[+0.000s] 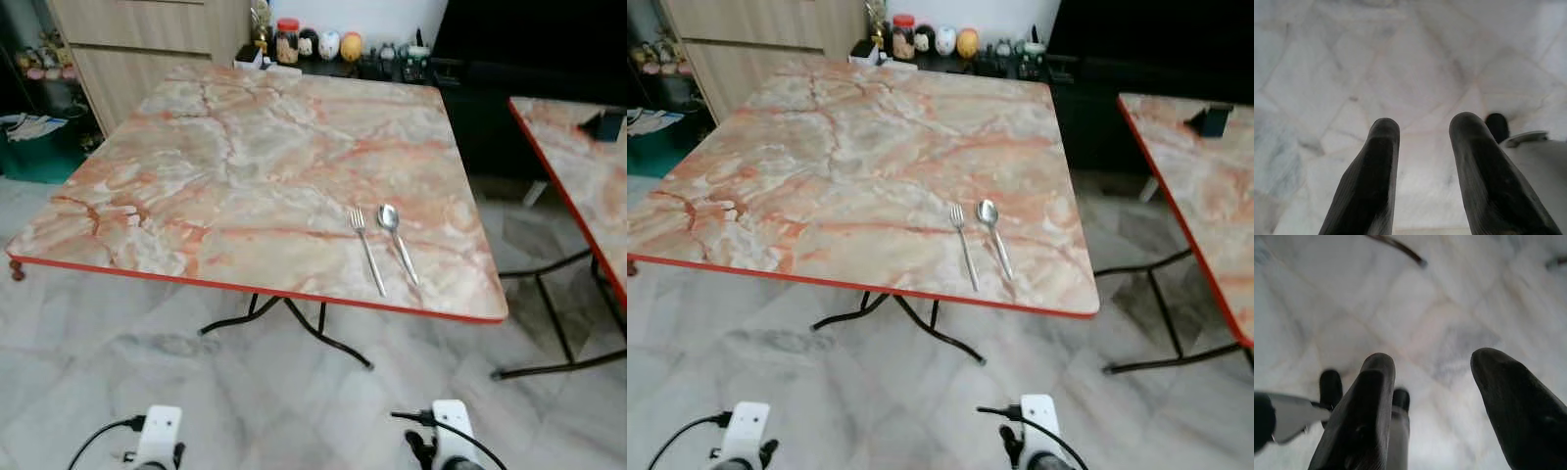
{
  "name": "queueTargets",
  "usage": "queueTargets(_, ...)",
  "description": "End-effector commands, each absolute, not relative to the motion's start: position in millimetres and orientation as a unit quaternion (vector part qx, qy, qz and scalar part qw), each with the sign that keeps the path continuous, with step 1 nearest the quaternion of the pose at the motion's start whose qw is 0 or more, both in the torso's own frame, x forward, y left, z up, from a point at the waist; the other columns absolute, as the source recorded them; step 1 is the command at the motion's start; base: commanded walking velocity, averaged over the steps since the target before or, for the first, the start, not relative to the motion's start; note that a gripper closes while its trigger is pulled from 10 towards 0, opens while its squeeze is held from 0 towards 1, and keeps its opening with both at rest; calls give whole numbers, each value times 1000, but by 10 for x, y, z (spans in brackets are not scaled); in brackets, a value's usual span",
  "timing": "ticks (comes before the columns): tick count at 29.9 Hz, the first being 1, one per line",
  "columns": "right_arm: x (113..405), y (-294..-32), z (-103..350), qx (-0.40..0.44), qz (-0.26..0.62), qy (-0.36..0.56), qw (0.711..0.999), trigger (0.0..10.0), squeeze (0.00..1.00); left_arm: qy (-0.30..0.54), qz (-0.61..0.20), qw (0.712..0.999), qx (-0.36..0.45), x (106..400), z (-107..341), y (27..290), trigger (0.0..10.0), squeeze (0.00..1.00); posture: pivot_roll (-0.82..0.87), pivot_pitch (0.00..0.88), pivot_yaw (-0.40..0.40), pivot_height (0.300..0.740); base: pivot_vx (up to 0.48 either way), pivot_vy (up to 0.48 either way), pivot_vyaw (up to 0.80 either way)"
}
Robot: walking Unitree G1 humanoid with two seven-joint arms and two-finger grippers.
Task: Setting the table
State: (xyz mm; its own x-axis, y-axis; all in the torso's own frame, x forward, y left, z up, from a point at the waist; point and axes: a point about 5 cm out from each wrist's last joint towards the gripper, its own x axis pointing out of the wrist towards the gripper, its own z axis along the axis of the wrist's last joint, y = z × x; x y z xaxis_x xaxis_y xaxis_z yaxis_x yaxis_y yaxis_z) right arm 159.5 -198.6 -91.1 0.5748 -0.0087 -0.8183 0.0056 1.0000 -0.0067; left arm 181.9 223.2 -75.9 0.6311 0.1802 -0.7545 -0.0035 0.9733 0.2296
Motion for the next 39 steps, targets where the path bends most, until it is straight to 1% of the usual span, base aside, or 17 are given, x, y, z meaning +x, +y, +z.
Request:
queueTargets(1, 1621, -1999, -900, -1, -7, 460, 888, 10000, 0, 427, 62, 896, 102, 1803, -762, 2259, 10000, 0, 71, 0, -62, 740, 0, 0, 0)
queueTargets(7, 1628, -1999, -897, 0, -7, 459, 888, 10000, 0, 429, 72, 895, 102, 1783, -763, 2298, 10000, 0, 72, 0, -63, 740, 0, 0, 0)
queueTargets(21, 1634, -2004, -893, -6, -5, 458, 889, 10000, 0, 431, 79, 894, 97, 1770, -772, 2289, 10000, 0, 73, 0, -66, 740, 0, 0, 0)
queueTargets(34, 1637, -1998, -893, -5, -4, 458, 889, 10000, 0, 430, 83, 894, 94, 1769, -769, 2301, 10000, 0, 75, 0, -64, 740, 0, 0, 733)
queueTargets(39, 1634, -1994, -895, 3, -9, 458, 889, 10000, 0, 425, 82, 897, 93, 1777, -761, 2309, 10000, 0, 76, 0, -63, 740, 0, 0, 0)
